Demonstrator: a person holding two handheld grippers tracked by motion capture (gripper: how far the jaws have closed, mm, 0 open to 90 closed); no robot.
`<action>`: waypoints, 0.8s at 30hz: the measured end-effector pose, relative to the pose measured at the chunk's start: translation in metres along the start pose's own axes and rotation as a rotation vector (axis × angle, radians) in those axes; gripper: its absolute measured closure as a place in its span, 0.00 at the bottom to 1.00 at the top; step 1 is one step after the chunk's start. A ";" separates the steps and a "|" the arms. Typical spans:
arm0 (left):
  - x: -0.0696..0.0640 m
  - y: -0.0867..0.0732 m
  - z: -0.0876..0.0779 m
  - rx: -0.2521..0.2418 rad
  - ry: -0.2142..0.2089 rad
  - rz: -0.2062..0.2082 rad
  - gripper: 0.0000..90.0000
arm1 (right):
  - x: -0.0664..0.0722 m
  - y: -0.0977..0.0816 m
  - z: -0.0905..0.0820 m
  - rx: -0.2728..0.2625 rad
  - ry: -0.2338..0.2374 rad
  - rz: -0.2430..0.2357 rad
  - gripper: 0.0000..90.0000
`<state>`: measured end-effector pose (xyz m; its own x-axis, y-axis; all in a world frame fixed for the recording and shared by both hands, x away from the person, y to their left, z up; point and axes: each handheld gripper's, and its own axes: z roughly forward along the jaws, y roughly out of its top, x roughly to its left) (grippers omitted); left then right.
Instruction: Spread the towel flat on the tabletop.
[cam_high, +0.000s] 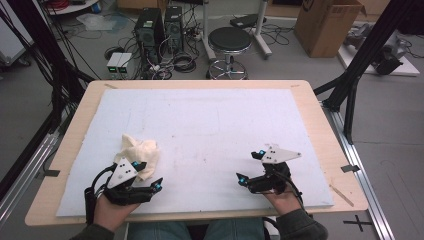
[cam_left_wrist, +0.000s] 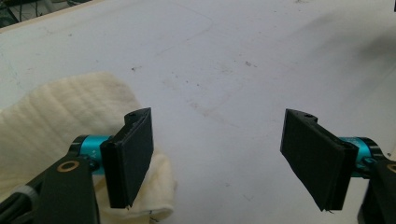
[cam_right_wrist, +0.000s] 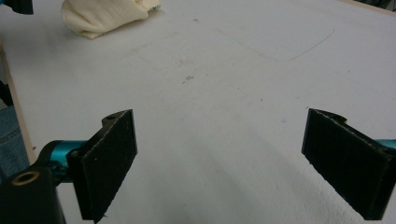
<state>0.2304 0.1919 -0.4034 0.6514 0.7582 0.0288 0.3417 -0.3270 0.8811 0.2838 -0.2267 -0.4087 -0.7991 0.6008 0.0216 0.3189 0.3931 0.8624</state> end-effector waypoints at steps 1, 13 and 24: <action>0.000 0.000 0.000 -0.002 -0.003 -0.002 0.29 | 0.000 0.000 0.000 -0.002 -0.002 0.001 0.11; 0.000 0.000 -0.001 -0.001 -0.009 -0.005 0.30 | 0.000 -0.001 -0.001 0.002 0.000 0.002 0.11; 0.001 0.006 -0.008 -0.021 -0.020 -0.006 0.31 | -0.001 -0.001 -0.004 0.000 -0.008 0.002 0.11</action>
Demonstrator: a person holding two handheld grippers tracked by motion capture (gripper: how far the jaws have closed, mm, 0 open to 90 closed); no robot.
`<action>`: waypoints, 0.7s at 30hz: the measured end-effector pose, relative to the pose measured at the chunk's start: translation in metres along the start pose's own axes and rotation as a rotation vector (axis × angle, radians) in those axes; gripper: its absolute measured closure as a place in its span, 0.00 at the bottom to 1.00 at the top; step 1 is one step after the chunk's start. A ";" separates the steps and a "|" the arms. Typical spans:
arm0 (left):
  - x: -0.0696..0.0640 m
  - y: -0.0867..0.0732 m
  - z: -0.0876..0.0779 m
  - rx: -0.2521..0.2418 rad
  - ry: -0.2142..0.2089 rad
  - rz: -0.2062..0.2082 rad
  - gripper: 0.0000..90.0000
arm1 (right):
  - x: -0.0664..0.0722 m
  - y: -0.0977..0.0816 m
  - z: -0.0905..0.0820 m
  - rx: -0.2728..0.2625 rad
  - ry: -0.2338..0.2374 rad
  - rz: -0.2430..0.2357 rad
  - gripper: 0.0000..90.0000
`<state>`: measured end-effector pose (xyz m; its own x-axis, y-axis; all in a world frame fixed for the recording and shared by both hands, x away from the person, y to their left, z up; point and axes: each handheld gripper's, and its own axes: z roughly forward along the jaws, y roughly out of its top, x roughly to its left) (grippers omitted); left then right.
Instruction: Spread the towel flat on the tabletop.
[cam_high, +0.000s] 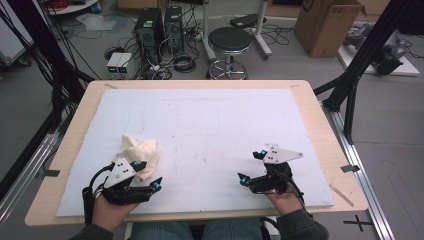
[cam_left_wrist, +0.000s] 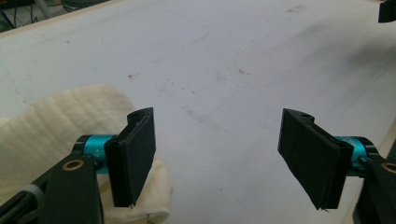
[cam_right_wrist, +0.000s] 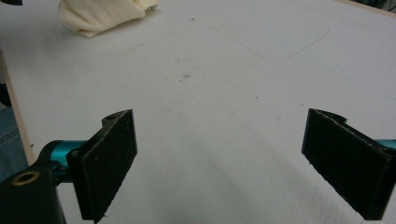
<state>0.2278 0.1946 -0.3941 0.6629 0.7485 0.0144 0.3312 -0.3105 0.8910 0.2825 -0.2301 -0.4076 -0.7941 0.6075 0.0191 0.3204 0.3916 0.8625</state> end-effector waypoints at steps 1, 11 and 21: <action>0.001 0.003 -0.003 -0.008 0.002 0.002 0.32 | 0.000 0.000 -0.001 0.002 -0.004 0.002 0.11; 0.018 0.012 -0.018 -0.038 0.040 -0.016 0.32 | -0.001 0.000 -0.001 0.006 -0.006 -0.005 0.11; 0.050 0.012 -0.013 -0.022 0.090 -0.088 0.28 | 0.000 0.001 0.000 0.011 -0.006 -0.017 0.11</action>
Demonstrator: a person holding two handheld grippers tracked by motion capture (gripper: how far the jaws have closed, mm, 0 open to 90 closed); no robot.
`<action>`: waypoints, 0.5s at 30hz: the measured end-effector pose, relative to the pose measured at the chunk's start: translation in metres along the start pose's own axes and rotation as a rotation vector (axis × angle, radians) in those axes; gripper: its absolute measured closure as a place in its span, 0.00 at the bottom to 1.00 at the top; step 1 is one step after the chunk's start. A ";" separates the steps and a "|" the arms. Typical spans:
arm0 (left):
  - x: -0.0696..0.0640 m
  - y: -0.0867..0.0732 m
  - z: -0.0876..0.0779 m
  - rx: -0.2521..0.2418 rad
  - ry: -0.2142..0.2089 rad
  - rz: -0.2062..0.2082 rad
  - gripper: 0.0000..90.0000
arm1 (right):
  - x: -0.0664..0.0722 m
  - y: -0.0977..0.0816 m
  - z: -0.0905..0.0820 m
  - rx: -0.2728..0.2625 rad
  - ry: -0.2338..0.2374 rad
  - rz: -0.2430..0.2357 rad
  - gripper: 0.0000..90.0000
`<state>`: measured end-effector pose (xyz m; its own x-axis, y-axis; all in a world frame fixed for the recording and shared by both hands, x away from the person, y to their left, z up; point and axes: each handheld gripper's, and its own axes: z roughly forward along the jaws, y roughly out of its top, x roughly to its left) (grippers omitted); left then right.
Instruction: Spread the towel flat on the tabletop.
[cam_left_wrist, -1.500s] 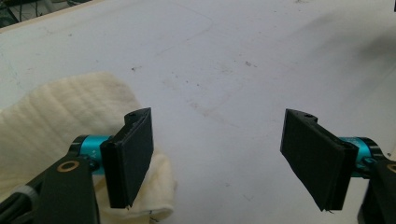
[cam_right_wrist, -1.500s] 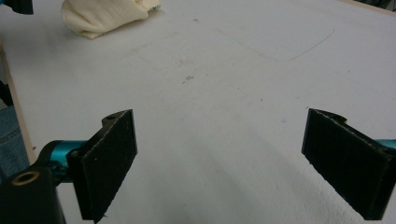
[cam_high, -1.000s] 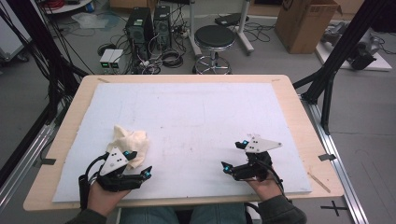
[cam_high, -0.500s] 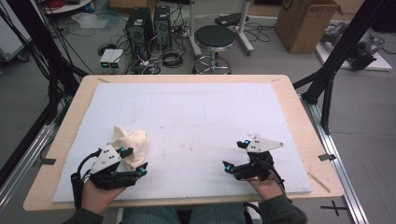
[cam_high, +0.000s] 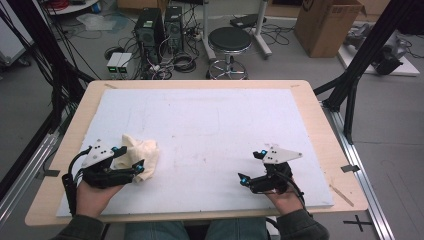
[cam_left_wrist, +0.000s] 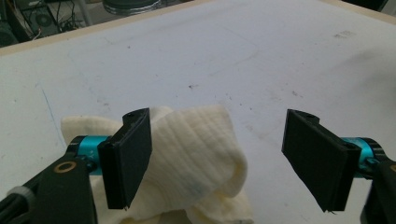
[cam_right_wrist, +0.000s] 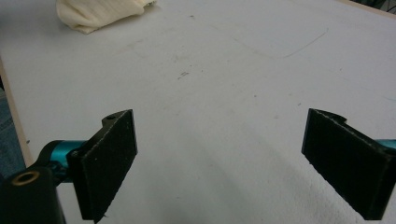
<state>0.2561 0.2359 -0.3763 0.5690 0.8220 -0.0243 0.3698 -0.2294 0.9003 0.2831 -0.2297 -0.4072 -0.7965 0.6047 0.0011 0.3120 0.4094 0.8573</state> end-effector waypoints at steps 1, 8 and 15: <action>0.004 -0.001 0.006 0.010 0.006 -0.006 0.28 | 0.000 0.000 0.000 0.000 0.000 -0.002 0.11; 0.016 -0.006 0.023 0.048 0.036 -0.050 0.28 | 0.001 -0.001 -0.001 0.001 -0.001 -0.002 0.11; 0.024 -0.017 0.037 0.119 0.056 -0.063 0.30 | 0.002 -0.001 0.000 0.012 0.007 -0.010 0.11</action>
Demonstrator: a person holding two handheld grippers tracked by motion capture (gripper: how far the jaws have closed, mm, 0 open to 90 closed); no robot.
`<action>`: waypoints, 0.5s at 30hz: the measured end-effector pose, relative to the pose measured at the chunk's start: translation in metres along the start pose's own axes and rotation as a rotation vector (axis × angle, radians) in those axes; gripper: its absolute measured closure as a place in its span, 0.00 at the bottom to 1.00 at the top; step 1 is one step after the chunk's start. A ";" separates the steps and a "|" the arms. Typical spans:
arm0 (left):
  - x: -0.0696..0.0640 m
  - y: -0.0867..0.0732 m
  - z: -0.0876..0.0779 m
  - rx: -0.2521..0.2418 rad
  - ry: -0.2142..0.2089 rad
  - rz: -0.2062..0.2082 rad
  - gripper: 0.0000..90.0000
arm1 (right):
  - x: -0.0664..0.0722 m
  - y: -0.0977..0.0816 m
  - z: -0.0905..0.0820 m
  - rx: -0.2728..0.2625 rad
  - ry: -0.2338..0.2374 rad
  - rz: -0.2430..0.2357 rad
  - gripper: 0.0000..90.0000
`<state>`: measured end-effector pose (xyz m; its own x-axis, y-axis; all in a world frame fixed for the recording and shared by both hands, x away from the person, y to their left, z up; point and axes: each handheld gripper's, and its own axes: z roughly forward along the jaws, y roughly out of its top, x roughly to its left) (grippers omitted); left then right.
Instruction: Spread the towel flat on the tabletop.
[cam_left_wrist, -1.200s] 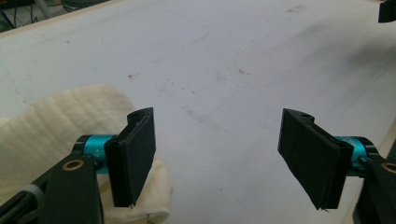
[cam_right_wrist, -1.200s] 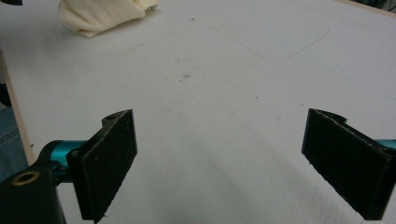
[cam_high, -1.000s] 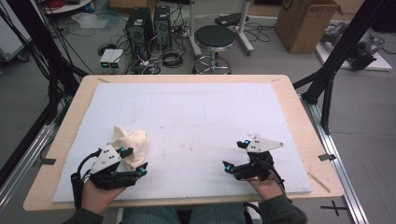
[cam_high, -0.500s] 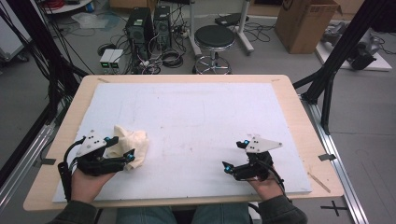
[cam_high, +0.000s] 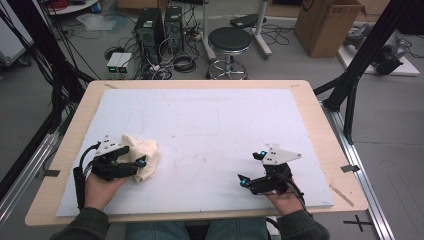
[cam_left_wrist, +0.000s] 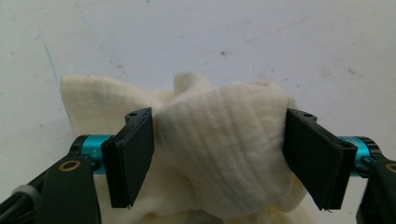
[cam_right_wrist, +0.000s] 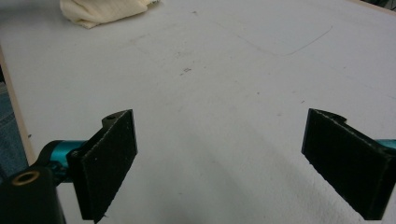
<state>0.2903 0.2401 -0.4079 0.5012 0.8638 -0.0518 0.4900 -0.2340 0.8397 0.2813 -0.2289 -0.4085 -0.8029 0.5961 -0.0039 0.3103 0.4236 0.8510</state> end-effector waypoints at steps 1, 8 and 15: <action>0.001 -0.001 0.002 0.012 0.011 0.004 0.31 | 0.001 0.000 0.000 0.005 0.001 0.004 0.11; 0.010 -0.011 0.015 0.080 0.024 -0.021 0.41 | 0.002 0.000 0.002 0.011 0.005 -0.009 0.11; 0.014 -0.015 0.023 0.111 0.032 -0.019 0.59 | 0.003 -0.001 0.003 0.018 0.008 -0.010 0.11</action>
<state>0.3060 0.2455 -0.4337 0.4688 0.8820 -0.0483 0.5763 -0.2639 0.7735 0.2803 -0.2254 -0.4105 -0.8101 0.5863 -0.0082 0.3112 0.4417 0.8415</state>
